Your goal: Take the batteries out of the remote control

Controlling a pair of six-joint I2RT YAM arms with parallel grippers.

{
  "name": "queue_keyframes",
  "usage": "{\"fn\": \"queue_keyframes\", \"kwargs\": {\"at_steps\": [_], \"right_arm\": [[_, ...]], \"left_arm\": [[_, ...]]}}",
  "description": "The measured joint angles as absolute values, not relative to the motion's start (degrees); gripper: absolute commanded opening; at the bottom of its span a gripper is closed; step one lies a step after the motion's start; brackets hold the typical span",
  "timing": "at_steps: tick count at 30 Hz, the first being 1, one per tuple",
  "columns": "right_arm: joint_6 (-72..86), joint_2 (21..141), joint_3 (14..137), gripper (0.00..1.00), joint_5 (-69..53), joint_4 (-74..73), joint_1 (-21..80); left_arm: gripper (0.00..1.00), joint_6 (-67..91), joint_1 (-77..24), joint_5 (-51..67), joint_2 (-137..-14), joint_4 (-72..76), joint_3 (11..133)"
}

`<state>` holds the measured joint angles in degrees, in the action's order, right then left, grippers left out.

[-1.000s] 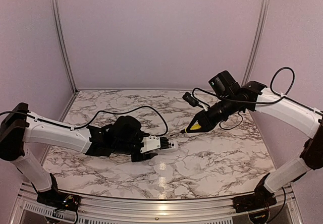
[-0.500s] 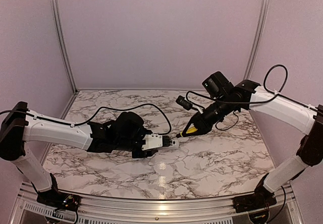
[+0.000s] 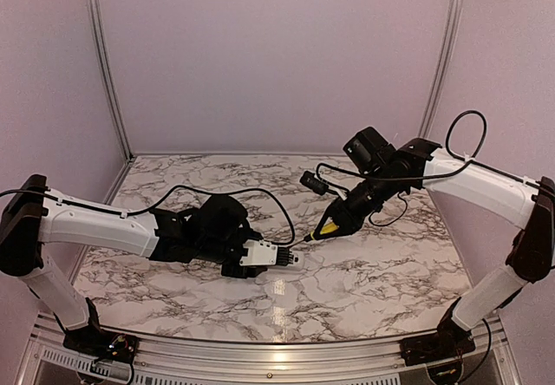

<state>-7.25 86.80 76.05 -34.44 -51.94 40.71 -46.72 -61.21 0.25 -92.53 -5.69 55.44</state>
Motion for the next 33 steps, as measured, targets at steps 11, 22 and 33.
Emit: {"fn": "queue_keyframes", "kwargs": {"at_steps": [11, 22, 33], "right_arm": [[-7.38, 88.99, 76.34, 0.0, -34.41, -52.84, 43.24], [-7.38, 89.49, 76.34, 0.0, -33.95, -52.84, 43.27], [-7.31, 90.13, 76.62, 0.0, -33.5, -52.8, 43.29]], "left_arm": [[0.0, -47.48, -61.21, 1.52, -92.2, -6.37, 55.44], [0.0, -48.1, -61.21, 1.45, -91.26, -6.55, 55.44], [0.0, -48.88, -61.21, 0.82, -91.26, -6.72, 55.44]]}}
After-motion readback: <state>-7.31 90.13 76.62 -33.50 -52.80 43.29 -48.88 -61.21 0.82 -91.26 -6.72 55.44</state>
